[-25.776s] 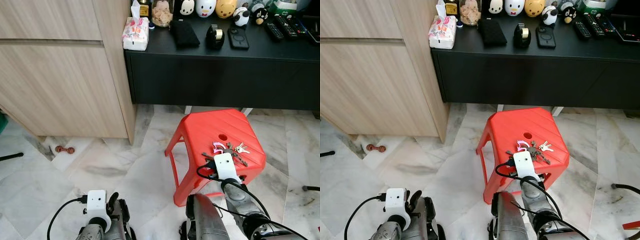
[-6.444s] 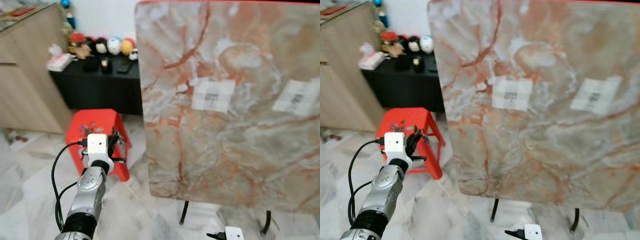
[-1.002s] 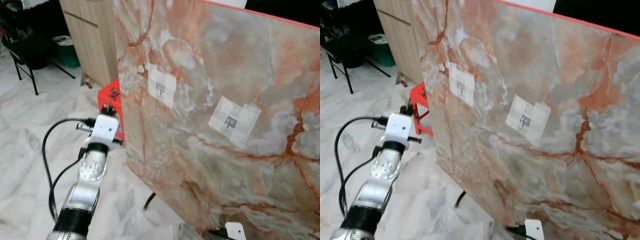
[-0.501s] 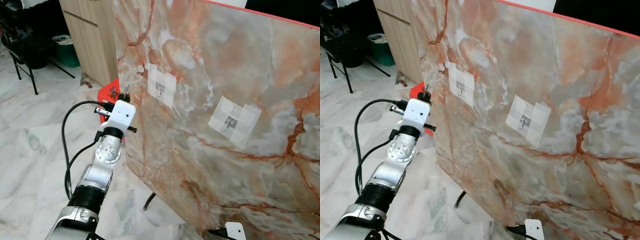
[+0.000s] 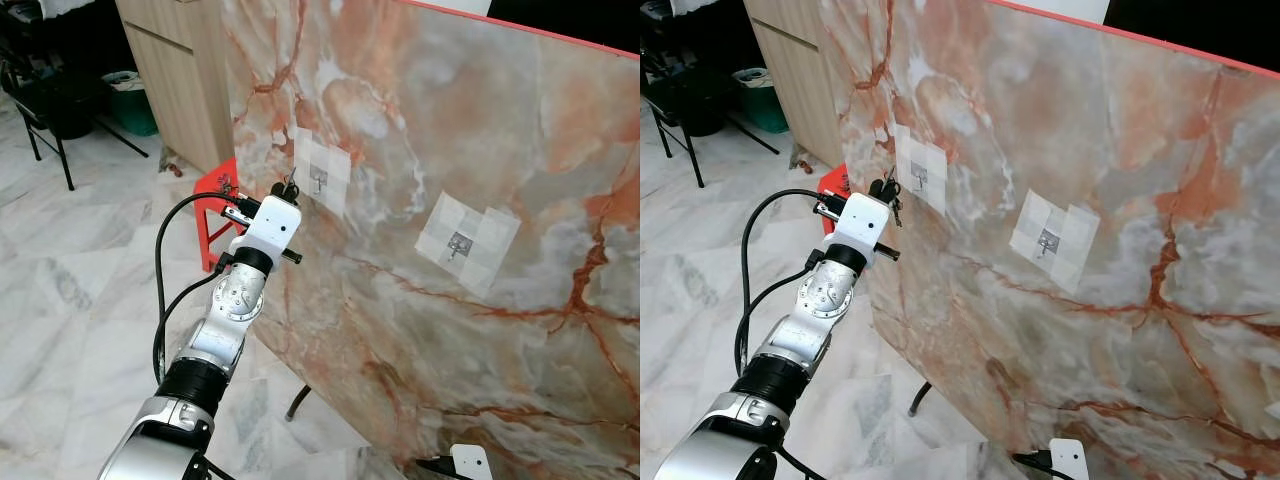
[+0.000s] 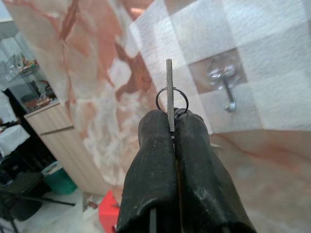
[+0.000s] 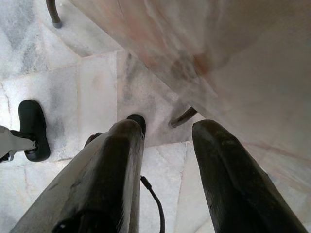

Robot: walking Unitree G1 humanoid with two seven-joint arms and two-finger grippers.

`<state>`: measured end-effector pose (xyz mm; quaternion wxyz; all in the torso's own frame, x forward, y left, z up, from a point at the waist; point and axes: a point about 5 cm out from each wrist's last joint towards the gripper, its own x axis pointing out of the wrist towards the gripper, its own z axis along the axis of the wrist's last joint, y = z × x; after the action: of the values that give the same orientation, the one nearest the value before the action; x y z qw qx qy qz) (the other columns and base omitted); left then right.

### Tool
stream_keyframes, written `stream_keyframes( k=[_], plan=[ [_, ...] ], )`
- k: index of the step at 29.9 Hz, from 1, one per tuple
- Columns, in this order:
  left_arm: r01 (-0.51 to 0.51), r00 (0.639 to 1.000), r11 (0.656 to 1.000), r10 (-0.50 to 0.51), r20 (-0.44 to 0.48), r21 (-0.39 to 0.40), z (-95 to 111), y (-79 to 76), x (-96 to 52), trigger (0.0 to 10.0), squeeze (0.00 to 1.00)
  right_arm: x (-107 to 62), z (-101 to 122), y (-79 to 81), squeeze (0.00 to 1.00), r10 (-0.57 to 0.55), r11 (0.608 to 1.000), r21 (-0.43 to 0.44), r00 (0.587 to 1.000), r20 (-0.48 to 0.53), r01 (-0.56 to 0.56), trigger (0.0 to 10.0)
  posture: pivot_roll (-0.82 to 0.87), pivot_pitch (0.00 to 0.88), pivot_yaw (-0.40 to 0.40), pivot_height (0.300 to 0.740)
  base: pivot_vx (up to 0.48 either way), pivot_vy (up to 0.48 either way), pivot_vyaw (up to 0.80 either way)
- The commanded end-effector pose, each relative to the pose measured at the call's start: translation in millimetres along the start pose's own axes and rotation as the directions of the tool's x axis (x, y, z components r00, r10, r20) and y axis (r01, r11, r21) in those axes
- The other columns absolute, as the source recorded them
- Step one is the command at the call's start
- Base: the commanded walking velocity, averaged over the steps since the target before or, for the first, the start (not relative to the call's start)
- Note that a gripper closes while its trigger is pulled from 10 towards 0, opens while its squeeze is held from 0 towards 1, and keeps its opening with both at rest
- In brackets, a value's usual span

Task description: Hang keys on a hook

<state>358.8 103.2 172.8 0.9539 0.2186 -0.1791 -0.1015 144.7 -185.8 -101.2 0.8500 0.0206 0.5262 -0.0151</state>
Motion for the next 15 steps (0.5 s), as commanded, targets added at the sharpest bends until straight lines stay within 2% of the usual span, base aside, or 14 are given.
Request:
stream_keyframes(
  k=[1, 7, 15],
  plan=[
    [0.017, 0.999, 1.000, -0.017, 0.036, -0.008, 8.8, -1.8, 7.1, 10.0, 0.00, -0.4, -1.7, -2.3, 0.00, -0.007, 1.000, 0.000, 1.000, -0.006, 0.007, 10.0, -0.08, 0.005, -0.063, 0.740, 0.000, 0.000, 0.00],
    [0.089, 0.995, 0.995, -0.086, 0.058, -0.041, 12.4, -11.8, 8.0, 10.0, 0.00, -0.4, -1.4, -2.4, 0.00, -0.007, 1.000, 0.001, 1.000, -0.006, 0.007, 10.0, -0.08, 0.013, -0.064, 0.740, 0.000, 0.000, 0.00],
    [0.126, 0.991, 0.990, -0.124, 0.048, -0.055, 10.6, -17.3, 8.1, 10.0, 0.00, -0.4, -0.9, -2.7, 0.00, -0.006, 1.000, -0.002, 1.000, -0.006, 0.006, 10.0, -0.08, 0.017, -0.067, 0.740, 0.000, 0.000, 0.00]
  ],
)
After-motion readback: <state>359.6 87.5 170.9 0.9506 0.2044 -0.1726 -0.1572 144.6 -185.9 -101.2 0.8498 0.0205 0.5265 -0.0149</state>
